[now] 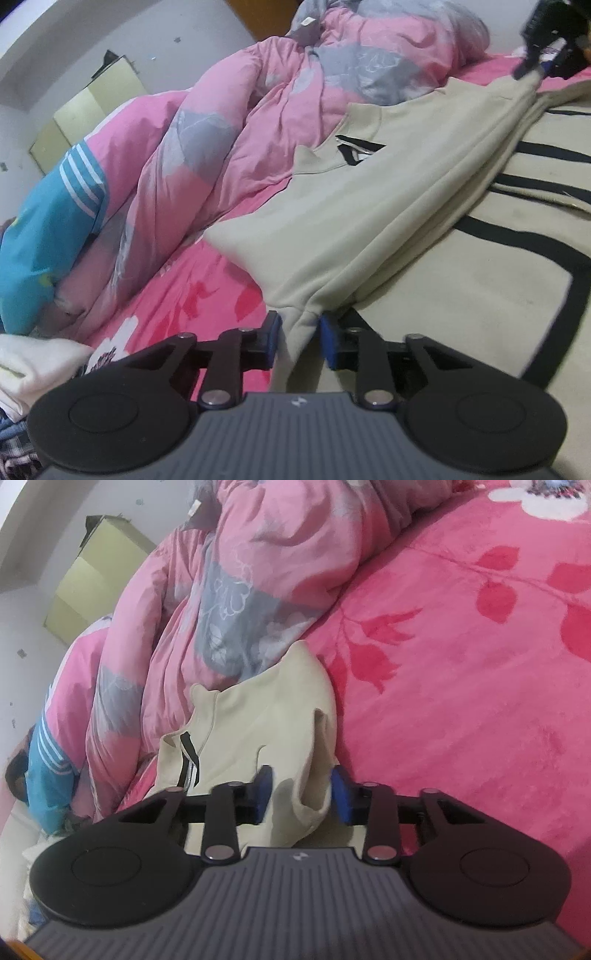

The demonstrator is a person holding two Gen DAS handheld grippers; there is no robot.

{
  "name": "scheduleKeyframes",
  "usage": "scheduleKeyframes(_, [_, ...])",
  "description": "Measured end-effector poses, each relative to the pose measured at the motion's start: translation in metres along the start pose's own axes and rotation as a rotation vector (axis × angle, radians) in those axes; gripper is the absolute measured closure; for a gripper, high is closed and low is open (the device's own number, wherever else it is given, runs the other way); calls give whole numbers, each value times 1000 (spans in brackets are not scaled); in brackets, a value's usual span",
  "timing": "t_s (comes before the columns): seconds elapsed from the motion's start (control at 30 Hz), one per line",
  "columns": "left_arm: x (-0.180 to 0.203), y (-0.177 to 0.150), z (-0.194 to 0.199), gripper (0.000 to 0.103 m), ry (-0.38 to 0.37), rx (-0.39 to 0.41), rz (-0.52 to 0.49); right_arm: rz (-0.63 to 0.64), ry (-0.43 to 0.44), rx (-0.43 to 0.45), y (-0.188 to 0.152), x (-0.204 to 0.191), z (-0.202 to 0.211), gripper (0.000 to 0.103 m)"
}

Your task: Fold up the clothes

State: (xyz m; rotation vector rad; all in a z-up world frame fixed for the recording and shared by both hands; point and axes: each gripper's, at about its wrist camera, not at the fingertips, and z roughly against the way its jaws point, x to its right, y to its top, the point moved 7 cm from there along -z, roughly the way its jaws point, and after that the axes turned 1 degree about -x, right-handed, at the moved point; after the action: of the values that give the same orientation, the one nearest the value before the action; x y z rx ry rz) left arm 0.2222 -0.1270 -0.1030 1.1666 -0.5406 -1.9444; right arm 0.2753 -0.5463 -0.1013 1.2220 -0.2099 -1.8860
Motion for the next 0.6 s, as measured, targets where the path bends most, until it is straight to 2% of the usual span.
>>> scheduleKeyframes(0.03, [-3, 0, 1, 88, 4, 8, 21, 8, -4, 2, 0, -1, 1, 90])
scheduleKeyframes(0.13, [-12, 1, 6, 90, 15, 31, 89, 21, 1, 8, 0, -3, 4, 95])
scheduleKeyframes(0.3, [-33, -7, 3, 91, -4, -2, 224, 70, 58, 18, -1, -27, 9, 96])
scheduleKeyframes(0.4, [-43, -12, -2, 91, -30, -30, 302, 95, 54, 3, -6, -33, 2, 96])
scheduleKeyframes(0.53, [-51, -15, -5, 91, -55, -45, 368, 80, 64, 8, -8, -30, 0, 96])
scheduleKeyframes(0.6, [-50, -17, -8, 90, -60, -65, 369, 86, 78, 17, -9, -29, 1, 96])
